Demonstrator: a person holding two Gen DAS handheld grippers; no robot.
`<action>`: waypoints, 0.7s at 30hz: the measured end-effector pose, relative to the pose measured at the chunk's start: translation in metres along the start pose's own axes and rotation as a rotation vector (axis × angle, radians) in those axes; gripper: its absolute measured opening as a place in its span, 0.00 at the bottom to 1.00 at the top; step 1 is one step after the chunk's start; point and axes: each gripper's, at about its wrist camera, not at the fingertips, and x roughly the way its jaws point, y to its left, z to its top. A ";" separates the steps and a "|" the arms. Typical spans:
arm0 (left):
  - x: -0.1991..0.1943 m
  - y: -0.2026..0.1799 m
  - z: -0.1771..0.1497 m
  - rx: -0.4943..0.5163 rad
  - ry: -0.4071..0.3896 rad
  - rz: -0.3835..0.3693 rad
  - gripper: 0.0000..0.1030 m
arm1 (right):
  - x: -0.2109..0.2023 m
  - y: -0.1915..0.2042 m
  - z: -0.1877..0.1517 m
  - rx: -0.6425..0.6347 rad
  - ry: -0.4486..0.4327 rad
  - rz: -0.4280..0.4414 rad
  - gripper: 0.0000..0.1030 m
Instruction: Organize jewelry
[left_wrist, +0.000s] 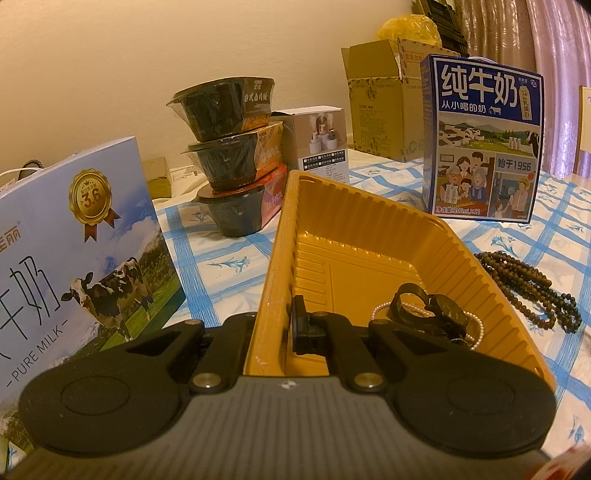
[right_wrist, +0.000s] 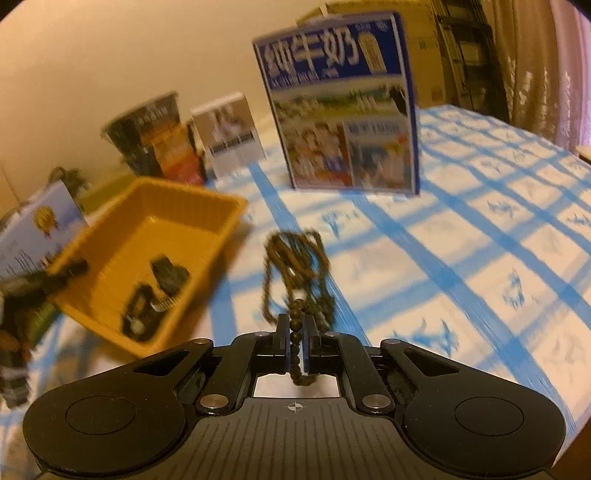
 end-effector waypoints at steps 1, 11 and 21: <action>0.000 0.000 0.000 0.000 -0.001 -0.001 0.04 | -0.001 0.004 0.004 -0.002 -0.012 0.013 0.06; -0.001 -0.001 0.001 -0.001 -0.003 -0.005 0.04 | 0.002 0.033 0.028 -0.003 -0.050 0.101 0.06; -0.001 -0.001 0.001 -0.003 -0.004 -0.006 0.04 | 0.021 0.064 0.040 -0.024 -0.056 0.175 0.06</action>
